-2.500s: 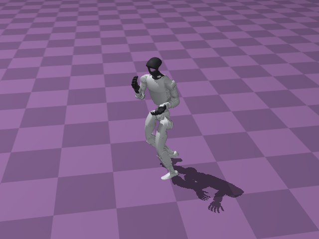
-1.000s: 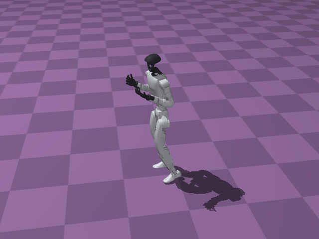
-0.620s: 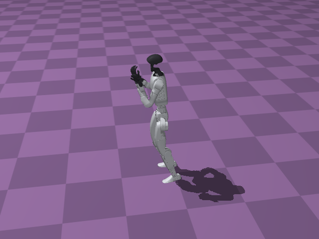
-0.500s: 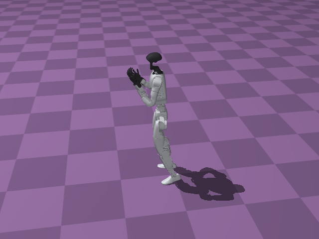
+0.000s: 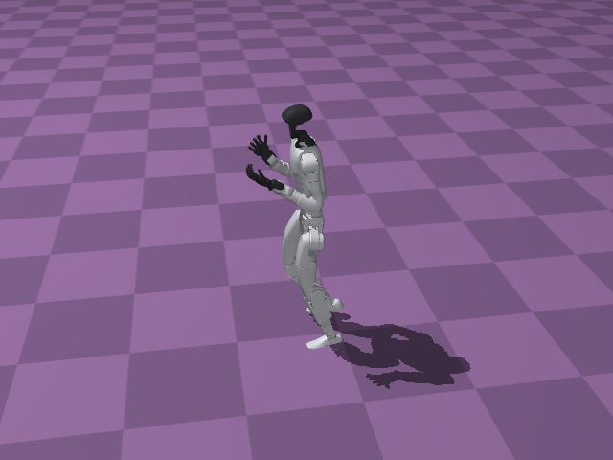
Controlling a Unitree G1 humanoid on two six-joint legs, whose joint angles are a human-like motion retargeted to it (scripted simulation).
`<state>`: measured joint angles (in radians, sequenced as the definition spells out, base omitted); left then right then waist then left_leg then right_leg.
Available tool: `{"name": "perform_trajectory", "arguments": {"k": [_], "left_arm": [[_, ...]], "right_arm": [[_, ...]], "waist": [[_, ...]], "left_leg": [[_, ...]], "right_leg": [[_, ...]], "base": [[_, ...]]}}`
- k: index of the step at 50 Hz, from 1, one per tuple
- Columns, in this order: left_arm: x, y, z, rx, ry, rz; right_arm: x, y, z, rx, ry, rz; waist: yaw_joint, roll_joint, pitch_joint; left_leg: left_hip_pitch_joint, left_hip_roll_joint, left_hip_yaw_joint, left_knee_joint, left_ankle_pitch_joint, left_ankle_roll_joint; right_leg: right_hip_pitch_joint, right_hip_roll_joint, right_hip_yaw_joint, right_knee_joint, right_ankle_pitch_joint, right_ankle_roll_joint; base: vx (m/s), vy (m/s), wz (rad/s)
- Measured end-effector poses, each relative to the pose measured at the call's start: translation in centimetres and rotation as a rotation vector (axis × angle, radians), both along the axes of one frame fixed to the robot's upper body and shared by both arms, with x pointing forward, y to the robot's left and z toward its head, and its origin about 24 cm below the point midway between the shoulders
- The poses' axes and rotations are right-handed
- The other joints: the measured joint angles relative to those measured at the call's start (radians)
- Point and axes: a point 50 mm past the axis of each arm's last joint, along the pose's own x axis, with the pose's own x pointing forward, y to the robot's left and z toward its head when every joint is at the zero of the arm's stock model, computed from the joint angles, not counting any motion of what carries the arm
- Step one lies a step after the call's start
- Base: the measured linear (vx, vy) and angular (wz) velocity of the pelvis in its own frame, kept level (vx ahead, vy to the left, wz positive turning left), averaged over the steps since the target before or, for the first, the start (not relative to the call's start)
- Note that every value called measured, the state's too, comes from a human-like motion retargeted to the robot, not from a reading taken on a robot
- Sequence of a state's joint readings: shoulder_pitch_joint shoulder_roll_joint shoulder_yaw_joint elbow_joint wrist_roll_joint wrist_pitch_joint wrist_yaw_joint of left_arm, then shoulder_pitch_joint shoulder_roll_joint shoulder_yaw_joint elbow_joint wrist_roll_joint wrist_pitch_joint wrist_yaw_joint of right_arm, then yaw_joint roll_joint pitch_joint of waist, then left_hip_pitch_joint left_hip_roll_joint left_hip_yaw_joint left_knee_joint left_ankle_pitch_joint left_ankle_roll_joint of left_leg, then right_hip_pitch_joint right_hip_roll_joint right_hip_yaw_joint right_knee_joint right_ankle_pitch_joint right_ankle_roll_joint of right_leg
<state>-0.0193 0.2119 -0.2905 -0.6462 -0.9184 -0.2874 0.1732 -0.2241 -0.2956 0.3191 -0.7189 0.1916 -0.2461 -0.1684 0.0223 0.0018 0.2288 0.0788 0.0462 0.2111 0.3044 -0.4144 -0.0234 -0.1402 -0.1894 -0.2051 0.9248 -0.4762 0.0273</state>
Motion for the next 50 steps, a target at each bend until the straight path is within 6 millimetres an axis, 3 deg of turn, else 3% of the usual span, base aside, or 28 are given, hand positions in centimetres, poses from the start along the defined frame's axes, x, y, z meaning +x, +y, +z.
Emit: {"name": "perform_trajectory", "arguments": {"k": [3,5,7,10,13,15,17,20,23,25,28,29,30,31,32,33,34,36,37,38,39,40,43,45,47,48,50], "left_arm": [[1.0,-1.5,4.1,0.024,-0.187,-0.024],[0.6,-1.6,6.6,0.026,-0.319,-0.021],[0.0,-1.3,7.9,-0.004,-0.394,0.0],[-0.6,-0.5,7.8,-0.072,-0.398,0.035],[-0.5,-0.6,7.2,-0.118,-0.367,-0.023],[-0.2,-1.1,6.6,-0.137,-0.33,-0.107],[0.3,-1.9,5.9,-0.162,-0.284,-0.237],[0.6,-2.2,4.3,-0.217,-0.196,-0.388],[0.7,-0.6,0.3,-0.418,-0.003,-0.43],[0.0,0.4,-3.2,-0.615,0.14,-0.447],[-1.8,1.3,-7.7,-0.854,0.322,-0.446],[-2.0,2.8,-9.8,-0.581,0.48,-0.244],[-2.3,5.7,-11.9,-0.152,0.649,0.087],[-3.0,4.0,-11.1,-0.529,0.536,-0.172],[-3.5,4.1,-11.2,-0.582,0.528,-0.197],[-3.5,7.6,-13.0,0.028,0.747,0.23],[-3.6,9.0,-13.0,0.217,0.773,0.401],[-3.5,9.3,-12.1,0.197,0.733,0.435],[-3.1,8.4,-11.2,0.057,0.659,0.339],[-2.7,6.2,-9.0,-0.338,0.442,0.039],[-2.1,5.6,-7.5,-0.453,0.311,-0.047],[-1.4,5.4,-6.3,-0.431,0.244,-0.041],[0.9,1.9,-1.4,-0.721,0.002,-0.382],[1.7,1.4,1.5,-0.668,-0.137,-0.403],[1.4,2.6,3.7,-0.515,-0.258,-0.265],[0.7,3.7,4.4,-0.363,-0.304,-0.135],[-0.2,6.3,6.3,-0.124,-0.377,0.215]], "right_arm": [[0.7,-1.3,-1.5,-0.056,0.05,-0.185],[0.3,-2.1,-2.1,-0.043,0.09,-0.213],[-0.3,-2.5,-2.2,-0.026,0.099,-0.181],[-0.9,-2.8,-2.1,-0.03,0.104,-0.116],[-1.0,-2.6,-2.3,-0.05,0.1,-0.112],[-0.7,-2.3,-2.6,-0.071,0.106,-0.139],[0.1,-2.2,-3.2,-0.092,0.137,-0.169],[2.3,-1.3,-4.2,-0.109,0.219,-0.152],[4.6,1.1,-2.6,-0.095,0.188,-0.08],[4.7,2.2,-0.4,-0.033,0.11,-0.013],[3.0,2.6,1.7,0.101,0.02,0.065],[2.6,2.4,2.1,0.131,-0.002,0.027],[2.4,2.0,2.4,0.161,-0.023,-0.043],[1.7,2.9,2.5,0.146,-0.039,0.057],[1.2,3.2,2.6,0.133,-0.057,0.089],[1.3,2.6,3.0,0.127,-0.083,-0.014],[1.1,2.5,3.2,0.098,-0.113,-0.044],[0.6,2.5,3.5,0.012,-0.182,-0.063],[0.3,2.6,3.5,-0.039,-0.217,-0.064],[0.0,2.9,3.3,-0.102,-0.241,-0.015],[0.0,2.7,3.0,-0.134,-0.242,-0.011],[0.1,2.2,2.8,-0.152,-0.231,-0.029],[1.2,0.7,-0.3,-0.15,-0.038,-0.094],[1.4,-0.4,-2.8,-0.123,0.109,-0.119],[0.7,-1.4,-4.6,-0.152,0.208,-0.116],[0.1,-2.1,-5.3,-0.296,0.228,-0.136],[-0.8,-2.8,-5.6,-0.138,0.301,-0.08]], "waist": [[0.015,-0.035,0.02],[0.016,-0.039,-0.008],[-0.004,-0.016,-0.052],[-0.061,0.016,-0.12],[-0.084,0.002,-0.121],[-0.07,-0.03,-0.099],[-0.02,-0.062,-0.055],[0.071,-0.042,0.041],[0.11,-0.013,0.11],[0.135,-0.027,0.091],[0.238,-0.07,0.016],[0.278,-0.082,-0.01],[0.317,-0.092,-0.037],[0.356,-0.099,-0.054],[0.389,-0.104,-0.07],[0.407,-0.105,-0.084],[0.42,-0.105,-0.09],[0.431,-0.094,-0.084],[0.429,-0.084,-0.073],[0.426,-0.073,-0.055],[0.418,-0.062,-0.04],[0.407,-0.051,-0.027],[0.431,-0.075,0.04],[0.423,-0.071,0.053],[0.356,-0.055,0.021],[0.303,-0.043,-0.015],[0.194,-0.002,-0.063]], "left_leg": [[-0.072,-0.019,-0.027,0.113,-0.038,0.035],[-0.098,-0.018,-0.036,0.094,0.009,0.033],[-0.086,-0.004,-0.046,-0.014,0.105,0.011],[-0.063,0.016,-0.069,-0.167,0.267,-0.044],[-0.054,-0.015,-0.094,-0.214,0.327,-0.069],[-0.064,-0.046,-0.074,-0.168,0.279,-0.032],[-0.128,-0.042,0.008,0.044,0.144,0.033],[-0.217,0.082,0.123,0.436,-0.052,0.089],[-0.242,0.146,0.103,0.569,-0.112,0.09],[-0.255,0.128,0.07,0.513,-0.104,0.073],[-0.202,0.063,0.046,0.226,-0.009,0.031],[-0.176,0.039,0.024,0.116,0.054,0.016],[-0.15,0.015,-0.005,0.007,0.124,0.0],[-0.132,0.005,-0.029,-0.066,0.185,-0.012],[-0.117,-0.002,-0.048,-0.121,0.232,-0.022],[-0.11,-0.002,-0.058,-0.141,0.252,-0.028],[-0.103,0.0,-0.057,-0.147,0.25,-0.038],[-0.089,0.01,-0.047,-0.14,0.208,-0.054],[-0.085,0.014,-0.048,-0.13,0.175,-0.055],[-0.086,0.015,-0.056,-0.114,0.138,-0.045],[-0.105,0.019,-0.071,-0.069,0.092,-0.045],[-0.131,0.025,-0.09,-0.009,0.043,-0.051],[-0.212,-0.047,-0.089,0.155,-0.025,0.084],[-0.209,-0.064,-0.068,0.171,-0.023,0.088],[-0.168,-0.059,-0.032,0.103,0.021,0.059],[-0.14,-0.048,-0.01,0.052,0.055,0.037],[-0.098,-0.022,0.041,-0.027,0.114,-0.002]], "right_leg": [[-0.078,-0.045,0.019,0.125,-0.044,-0.021],[-0.101,-0.023,0.037,0.072,-0.03,-0.034],[-0.087,0.042,0.059,-0.084,0.023,-0.036],[-0.005,0.123,0.072,-0.407,0.189,-0.032],[0.115,0.114,0.058,-0.687,0.35,-0.017],[0.175,0.079,0.056,-0.78,0.322,0.009],[0.209,0.038,0.053,-0.796,0.196,0.023],[0.224,0.044,0.058,-0.724,0.019,-0.012],[0.17,0.069,0.084,-0.543,-0.068,-0.056],[0.146,0.072,0.089,-0.528,-0.056,-0.047],[0.192,0.071,0.091,-0.706,0.079,-0.012],[0.207,0.072,0.095,-0.759,0.132,-0.004],[0.219,0.074,0.101,-0.805,0.185,0.004],[0.222,0.08,0.111,-0.832,0.229,0.005],[0.226,0.085,0.119,-0.853,0.264,0.007],[0.231,0.088,0.122,-0.862,0.282,0.011],[0.233,0.088,0.123,-0.858,0.282,0.01],[0.232,0.089,0.113,-0.812,0.238,0.002],[0.223,0.088,0.099,-0.761,0.196,-0.004],[0.201,0.083,0.08,-0.682,0.14,-0.01],[0.172,0.076,0.054,-0.59,0.085,-0.011],[0.139,0.067,0.025,-0.492,0.029,-0.008],[0.021,-0.032,0.046,-0.215,-0.054,0.002],[-0.018,-0.052,0.091,-0.137,-0.049,0.019],[-0.019,-0.046,0.112,-0.168,-0.042,0.027],[-0.006,-0.039,0.104,-0.22,-0.041,0.024],[0.016,-0.028,0.086,-0.35,-0.041,0.013]], "base": [[-0.04,0.0,0.52],[0.03,-0.04,0.25],[0.06,-0.08,0.18],[0.04,-0.12,0.29],[-0.02,-0.14,0.44],[-0.07,-0.15,0.27],[-0.1,-0.14,-0.11],[-0.09,-0.1,-0.53],[0.01,-0.06,-0.47],[0.15,-0.05,-0.05],[0.23,-0.01,0.07],[0.23,0.04,0.04],[0.2,0.07,-0.01],[0.17,0.1,-0.02],[0.14,0.11,0.09],[0.13,0.11,0.29],[0.1,0.12,0.44],[0.05,0.15,0.63],[-0.01,0.16,0.85],[-0.03,0.15,0.97],[-0.05,0.13,1.12],[-0.05,0.11,1.01],[-0.01,0.08,0.42],[0.11,0.07,-0.26],[0.19,0.05,-0.58],[0.21,0.01,-0.78],[0.19,-0.04,-1.06]]}}
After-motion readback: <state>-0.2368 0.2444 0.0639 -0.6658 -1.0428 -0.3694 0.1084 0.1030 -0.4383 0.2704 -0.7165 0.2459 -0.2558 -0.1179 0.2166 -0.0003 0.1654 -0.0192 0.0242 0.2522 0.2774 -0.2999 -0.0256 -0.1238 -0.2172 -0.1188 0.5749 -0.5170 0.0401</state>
